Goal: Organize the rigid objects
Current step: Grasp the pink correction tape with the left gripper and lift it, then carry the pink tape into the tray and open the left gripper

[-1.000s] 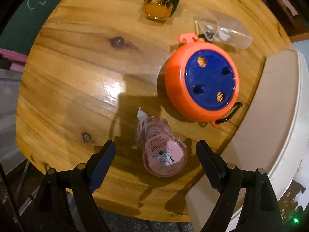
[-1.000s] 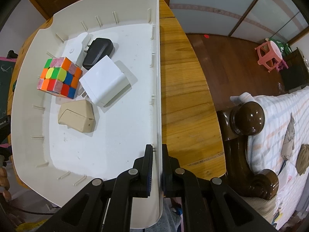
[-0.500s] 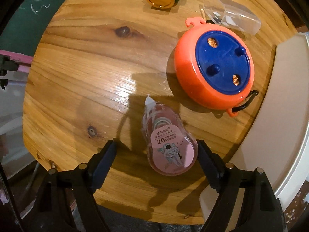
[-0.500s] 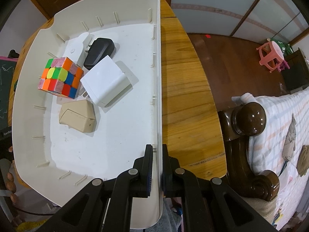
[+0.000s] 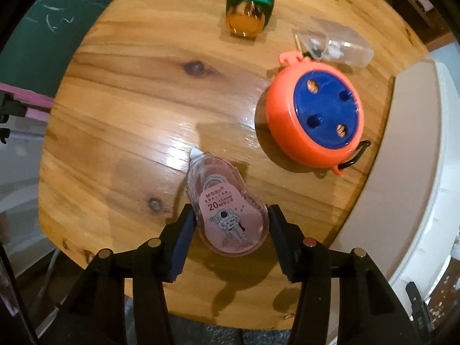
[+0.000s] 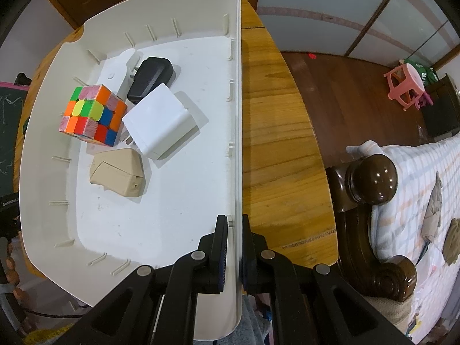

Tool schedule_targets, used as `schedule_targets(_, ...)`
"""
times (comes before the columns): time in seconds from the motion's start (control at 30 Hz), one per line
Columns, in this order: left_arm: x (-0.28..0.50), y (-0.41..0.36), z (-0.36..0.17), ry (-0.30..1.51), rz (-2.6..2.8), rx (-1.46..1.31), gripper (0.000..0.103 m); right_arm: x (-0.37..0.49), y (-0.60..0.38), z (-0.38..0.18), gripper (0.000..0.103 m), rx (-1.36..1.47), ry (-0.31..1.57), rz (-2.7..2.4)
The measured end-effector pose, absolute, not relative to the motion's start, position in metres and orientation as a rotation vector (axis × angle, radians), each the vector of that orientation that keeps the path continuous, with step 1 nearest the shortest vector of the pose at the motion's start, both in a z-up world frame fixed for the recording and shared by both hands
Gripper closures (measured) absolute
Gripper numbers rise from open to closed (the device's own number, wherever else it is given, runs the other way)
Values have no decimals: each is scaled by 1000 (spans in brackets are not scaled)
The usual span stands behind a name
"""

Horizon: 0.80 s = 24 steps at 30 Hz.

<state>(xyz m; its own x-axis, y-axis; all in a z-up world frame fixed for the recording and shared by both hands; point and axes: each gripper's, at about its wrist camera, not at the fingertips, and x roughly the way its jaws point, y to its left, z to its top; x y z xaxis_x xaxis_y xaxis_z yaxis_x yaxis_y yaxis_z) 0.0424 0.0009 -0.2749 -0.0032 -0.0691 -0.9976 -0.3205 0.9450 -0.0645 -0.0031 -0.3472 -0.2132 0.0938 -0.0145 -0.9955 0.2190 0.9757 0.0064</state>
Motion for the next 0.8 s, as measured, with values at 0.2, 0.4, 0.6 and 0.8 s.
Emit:
schedule_targets(0.2,39,5,-224,1481,140,-290,48,-3,-348,-213,95,177,1465,-164)
schedule_targets(0.4,48,-12,-161,1393,9,-250,49,-3,-350,-214,95,192,1459,-154)
schedule_targets(0.6,64,-58,-106,1337,-146,-189,49,-3,-352,-213,95,207,1452,-147)
schedule_targets(0.8,80,-109,-81,1316,-270,-114,49,-5,-353,-213,95,228,1440,-145)
